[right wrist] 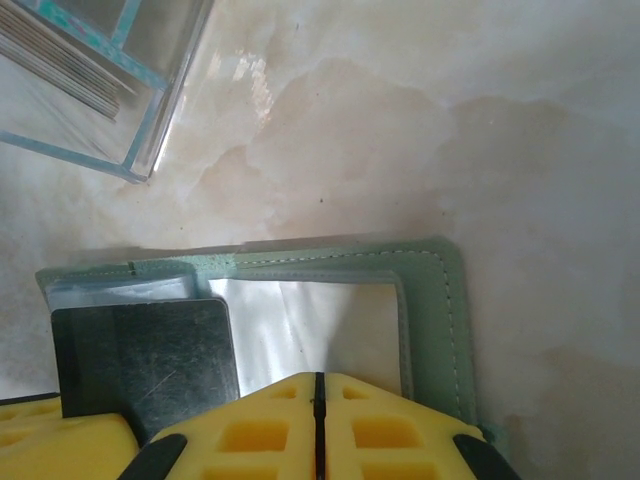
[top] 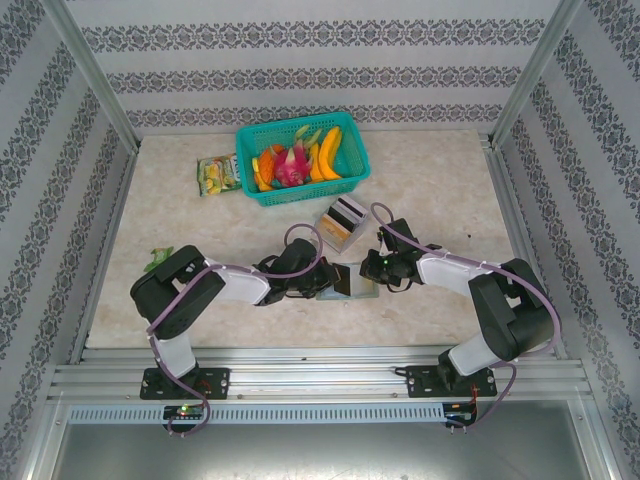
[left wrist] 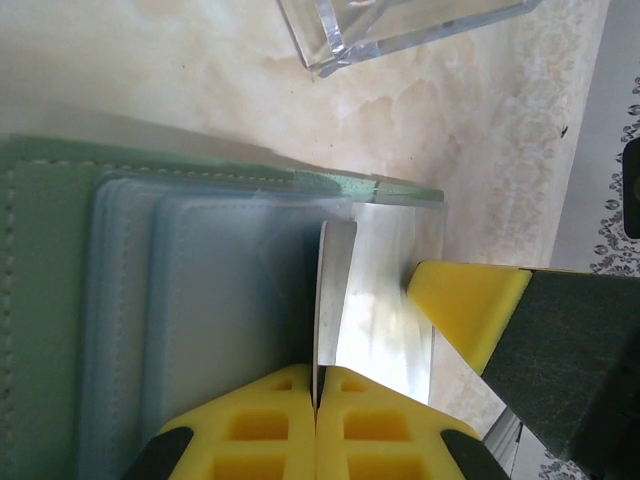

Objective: Put the credit cards into the card holder

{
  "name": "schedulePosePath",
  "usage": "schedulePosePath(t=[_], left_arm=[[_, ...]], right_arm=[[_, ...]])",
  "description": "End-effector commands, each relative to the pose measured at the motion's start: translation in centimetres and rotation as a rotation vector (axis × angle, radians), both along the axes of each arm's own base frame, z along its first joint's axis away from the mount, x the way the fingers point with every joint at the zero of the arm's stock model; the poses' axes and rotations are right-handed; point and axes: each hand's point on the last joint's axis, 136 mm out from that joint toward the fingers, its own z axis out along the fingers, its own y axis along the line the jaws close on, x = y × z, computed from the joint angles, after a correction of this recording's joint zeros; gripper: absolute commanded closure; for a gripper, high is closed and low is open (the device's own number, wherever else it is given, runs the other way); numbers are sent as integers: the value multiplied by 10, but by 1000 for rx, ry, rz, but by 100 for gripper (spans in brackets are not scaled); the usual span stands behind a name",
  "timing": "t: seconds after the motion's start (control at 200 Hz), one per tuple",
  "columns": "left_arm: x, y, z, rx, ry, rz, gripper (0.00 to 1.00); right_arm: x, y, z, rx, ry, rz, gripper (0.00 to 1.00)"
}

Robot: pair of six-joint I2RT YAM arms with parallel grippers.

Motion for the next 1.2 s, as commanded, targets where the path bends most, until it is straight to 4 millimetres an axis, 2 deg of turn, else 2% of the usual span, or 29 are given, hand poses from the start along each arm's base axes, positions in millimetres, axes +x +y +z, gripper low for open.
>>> schedulePosePath(t=[0.0, 0.2, 0.26, 0.355, 0.46, 0.62, 1.194], left_arm=[[-14, 19, -23, 131, 62, 18, 93], [-12, 19, -20, 144, 51, 32, 92], [-12, 20, -25, 175, 75, 31, 93], [-11, 13, -24, 148, 87, 23, 93], [-12, 22, -31, 212, 109, 44, 94], [-12, 31, -22, 262, 67, 52, 94], [-13, 6, -36, 166, 102, 14, 92]], right_arm=[[-17, -14, -19, -72, 61, -18, 91], [-19, -12, -22, -63, 70, -10, 91], [-19, -12, -22, -62, 66, -11, 91], [-18, -12, -21, -61, 68, -9, 91], [-17, -12, -21, -60, 64, -12, 91], [-17, -12, -21, -60, 65, -12, 91], [-20, -11, -25, -57, 78, -11, 91]])
